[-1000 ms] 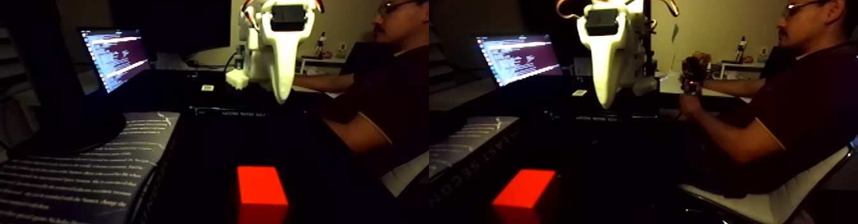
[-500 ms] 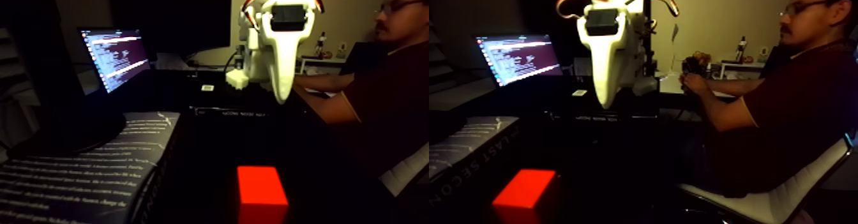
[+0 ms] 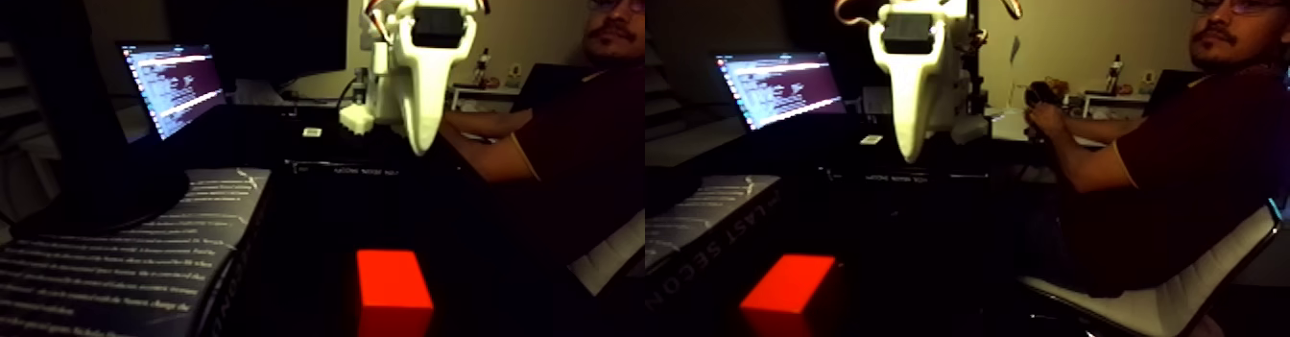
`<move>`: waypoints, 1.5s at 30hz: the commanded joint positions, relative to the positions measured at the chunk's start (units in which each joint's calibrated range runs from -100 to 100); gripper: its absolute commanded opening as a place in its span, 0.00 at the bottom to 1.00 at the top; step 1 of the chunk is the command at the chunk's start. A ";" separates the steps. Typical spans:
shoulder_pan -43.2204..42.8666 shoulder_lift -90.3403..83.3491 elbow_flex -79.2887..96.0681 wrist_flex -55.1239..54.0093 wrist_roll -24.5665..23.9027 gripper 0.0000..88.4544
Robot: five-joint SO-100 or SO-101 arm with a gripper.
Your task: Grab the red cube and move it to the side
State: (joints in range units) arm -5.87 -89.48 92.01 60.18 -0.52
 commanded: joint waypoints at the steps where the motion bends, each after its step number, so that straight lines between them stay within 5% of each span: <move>1: 0.46 7.72 -6.71 -0.89 1.58 0.01; 18: 2.04 38.73 -31.83 0.04 6.00 0.01; 26: 3.37 48.22 -42.54 4.35 12.53 0.01; 45: 6.20 73.85 -71.20 13.05 12.37 0.01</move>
State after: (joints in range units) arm -0.77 -18.13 24.77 73.73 12.01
